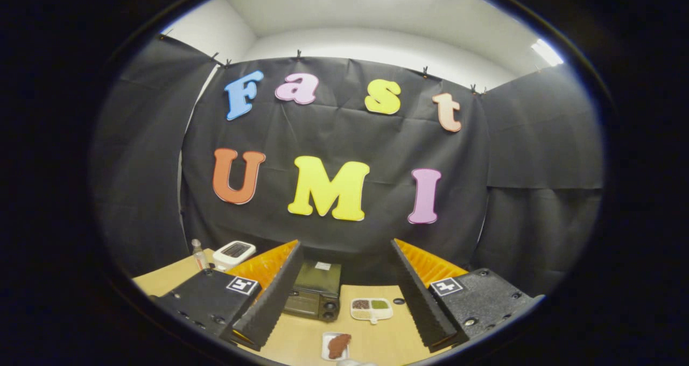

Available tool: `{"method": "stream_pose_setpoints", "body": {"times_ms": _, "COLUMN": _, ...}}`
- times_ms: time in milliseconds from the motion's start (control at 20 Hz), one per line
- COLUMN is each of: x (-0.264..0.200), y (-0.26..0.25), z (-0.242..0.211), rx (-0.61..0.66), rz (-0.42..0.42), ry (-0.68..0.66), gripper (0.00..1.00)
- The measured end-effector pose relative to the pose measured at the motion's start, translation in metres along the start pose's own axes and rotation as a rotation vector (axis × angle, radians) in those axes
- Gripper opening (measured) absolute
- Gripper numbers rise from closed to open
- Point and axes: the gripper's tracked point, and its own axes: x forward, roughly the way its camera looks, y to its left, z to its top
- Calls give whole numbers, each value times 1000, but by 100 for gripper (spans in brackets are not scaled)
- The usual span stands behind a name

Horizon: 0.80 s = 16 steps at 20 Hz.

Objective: Open the toaster oven, put the food inside, and close the toaster oven door.

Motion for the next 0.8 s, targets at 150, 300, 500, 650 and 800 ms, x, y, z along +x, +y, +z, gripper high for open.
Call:
{"method": "stream_pose_setpoints", "body": {"times_ms": 150, "x": 32, "y": 44, "z": -23, "rx": 10, "rz": 23, "ry": 11, "gripper": 100}}
{"method": "stream_pose_setpoints", "body": {"times_ms": 300, "x": 69, "y": 94, "z": -66, "rx": 27, "rz": 73, "ry": 84, "gripper": 100}}
{"method": "stream_pose_setpoints", "body": {"times_ms": 500, "x": 121, "y": 137, "z": -127, "rx": 27, "rz": 90, "ry": 187, "gripper": 100}}
{"method": "stream_pose_setpoints", "body": {"times_ms": 650, "x": 152, "y": 154, "z": -177, "rx": 33, "rz": 66, "ry": 276, "gripper": 100}}
{"method": "stream_pose_setpoints", "body": {"times_ms": 800, "x": 172, "y": 166, "z": -213, "rx": 52, "rz": 55, "ry": 338, "gripper": 100}}
